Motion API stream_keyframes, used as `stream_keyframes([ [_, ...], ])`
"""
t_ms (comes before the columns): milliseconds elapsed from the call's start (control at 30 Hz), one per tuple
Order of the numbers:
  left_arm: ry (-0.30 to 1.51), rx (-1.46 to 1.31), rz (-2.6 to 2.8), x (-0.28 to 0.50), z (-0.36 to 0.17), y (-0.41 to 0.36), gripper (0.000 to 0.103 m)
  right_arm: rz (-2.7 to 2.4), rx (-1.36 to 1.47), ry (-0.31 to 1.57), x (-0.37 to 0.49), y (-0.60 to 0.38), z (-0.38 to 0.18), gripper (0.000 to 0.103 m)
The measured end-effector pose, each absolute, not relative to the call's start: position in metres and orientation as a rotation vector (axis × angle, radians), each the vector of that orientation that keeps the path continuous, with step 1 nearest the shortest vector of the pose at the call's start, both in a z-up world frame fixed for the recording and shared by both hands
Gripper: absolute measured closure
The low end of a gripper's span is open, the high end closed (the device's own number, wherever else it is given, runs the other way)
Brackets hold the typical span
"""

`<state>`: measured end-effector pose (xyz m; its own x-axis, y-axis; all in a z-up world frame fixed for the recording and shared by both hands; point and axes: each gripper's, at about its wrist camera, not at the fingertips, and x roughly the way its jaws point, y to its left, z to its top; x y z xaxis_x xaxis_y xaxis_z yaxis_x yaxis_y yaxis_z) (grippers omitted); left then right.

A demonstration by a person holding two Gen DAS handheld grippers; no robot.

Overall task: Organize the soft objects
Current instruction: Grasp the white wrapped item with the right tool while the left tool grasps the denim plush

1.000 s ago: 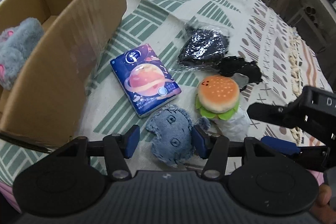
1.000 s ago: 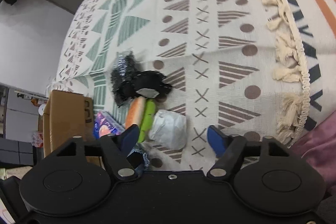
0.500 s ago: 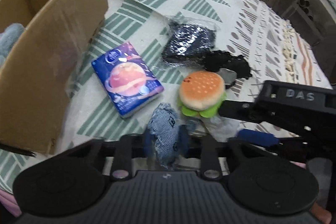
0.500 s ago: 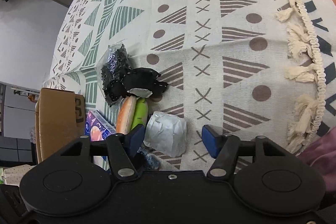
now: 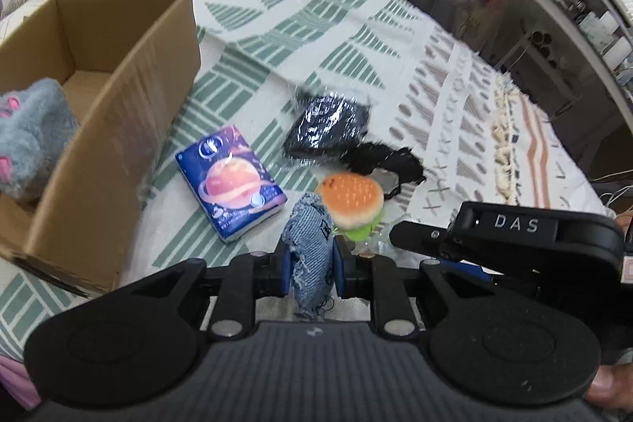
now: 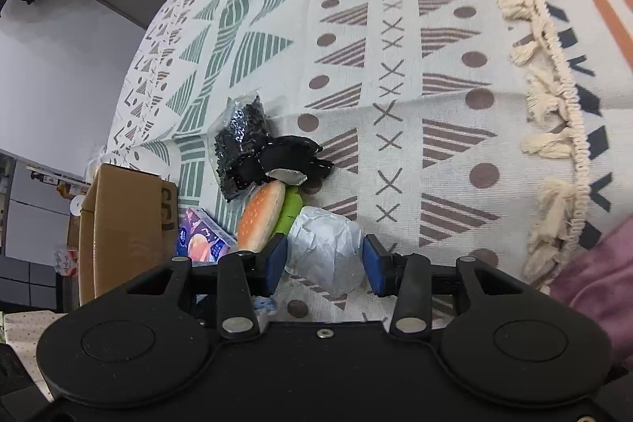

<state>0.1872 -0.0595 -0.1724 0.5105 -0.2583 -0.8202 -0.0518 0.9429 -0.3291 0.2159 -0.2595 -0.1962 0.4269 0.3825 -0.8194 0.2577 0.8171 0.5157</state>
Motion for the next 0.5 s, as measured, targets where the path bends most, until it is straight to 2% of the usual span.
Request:
stream_keyframes([
  [500, 0.910, -0.400, -0.146, 0.170, -0.137, -0.031, 0.083, 0.100, 0.561, 1.002, 0.189, -0.250, -0.147, 0.062],
])
